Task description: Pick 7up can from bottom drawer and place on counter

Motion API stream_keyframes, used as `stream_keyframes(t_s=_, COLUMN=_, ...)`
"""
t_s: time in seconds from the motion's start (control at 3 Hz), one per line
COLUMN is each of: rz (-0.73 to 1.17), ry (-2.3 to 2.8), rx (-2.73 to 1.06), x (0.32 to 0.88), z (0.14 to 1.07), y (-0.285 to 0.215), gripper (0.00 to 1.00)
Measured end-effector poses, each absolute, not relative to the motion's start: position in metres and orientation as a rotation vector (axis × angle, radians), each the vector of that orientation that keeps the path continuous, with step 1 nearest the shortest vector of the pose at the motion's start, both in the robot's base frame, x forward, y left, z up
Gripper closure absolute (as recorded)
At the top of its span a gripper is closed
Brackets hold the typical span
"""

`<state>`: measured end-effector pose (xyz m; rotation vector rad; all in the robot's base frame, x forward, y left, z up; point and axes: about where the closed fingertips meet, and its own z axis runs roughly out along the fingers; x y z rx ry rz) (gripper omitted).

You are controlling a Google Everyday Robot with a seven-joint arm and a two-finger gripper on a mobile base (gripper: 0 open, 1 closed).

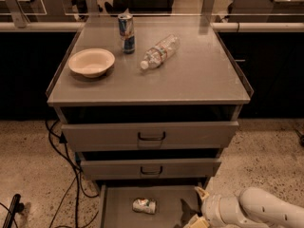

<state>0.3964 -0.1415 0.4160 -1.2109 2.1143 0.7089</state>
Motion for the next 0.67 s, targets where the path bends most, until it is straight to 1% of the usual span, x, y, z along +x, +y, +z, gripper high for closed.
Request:
stream_keyframes(t_s=0.33, rz=0.709, ry=2.114, rx=-1.211, x=0.396, z=0.416, y=-0.142, gripper=0.00)
stream_keyframes(t_s=0.67, rz=0.770, ry=2.127, rx=-1.239, x=0.397, z=0.374, y=-0.105, gripper=0.00)
